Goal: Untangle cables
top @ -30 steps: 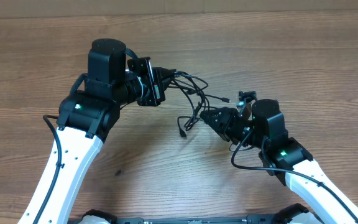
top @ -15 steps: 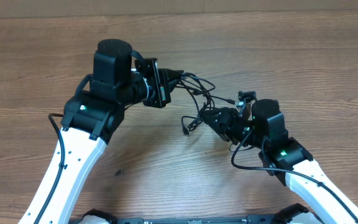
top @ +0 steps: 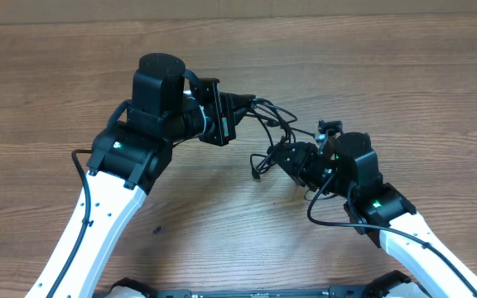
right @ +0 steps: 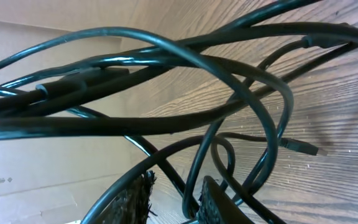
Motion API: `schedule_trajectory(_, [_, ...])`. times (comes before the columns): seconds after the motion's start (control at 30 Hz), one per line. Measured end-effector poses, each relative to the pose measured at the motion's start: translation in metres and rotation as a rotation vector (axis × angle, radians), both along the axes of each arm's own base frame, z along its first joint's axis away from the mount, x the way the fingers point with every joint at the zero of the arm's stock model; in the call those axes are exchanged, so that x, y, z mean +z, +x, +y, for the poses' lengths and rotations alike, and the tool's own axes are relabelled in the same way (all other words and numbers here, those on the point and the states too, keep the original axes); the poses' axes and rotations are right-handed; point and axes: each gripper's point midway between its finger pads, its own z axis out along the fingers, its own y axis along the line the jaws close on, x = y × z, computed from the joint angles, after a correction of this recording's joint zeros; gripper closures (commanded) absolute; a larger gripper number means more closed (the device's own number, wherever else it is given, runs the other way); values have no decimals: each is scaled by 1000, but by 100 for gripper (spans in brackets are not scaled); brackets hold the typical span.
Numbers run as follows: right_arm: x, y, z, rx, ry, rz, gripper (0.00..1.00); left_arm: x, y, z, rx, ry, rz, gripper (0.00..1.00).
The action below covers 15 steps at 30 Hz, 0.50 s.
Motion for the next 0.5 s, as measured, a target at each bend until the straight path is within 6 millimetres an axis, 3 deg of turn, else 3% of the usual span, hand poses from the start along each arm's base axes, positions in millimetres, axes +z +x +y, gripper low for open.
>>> schedule_trajectory(0.2, [-4,4,-5,-33,-23,3,76,1,-2,-2,-17,-9,3,96])
schedule_trajectory(0.3, [-5,7,-8,-54,-33,-3,81,2,-4,-3,-28,-15,5,96])
schedule_trajectory(0.43, [-5,9,-10,-69,-41,-7,96,2,-6,-5,-38,-21,8,96])
schedule_trajectory(0.5, [-6,9,-10,-74,-44,-6,96,2,-6,-5,-39,-21,7,96])
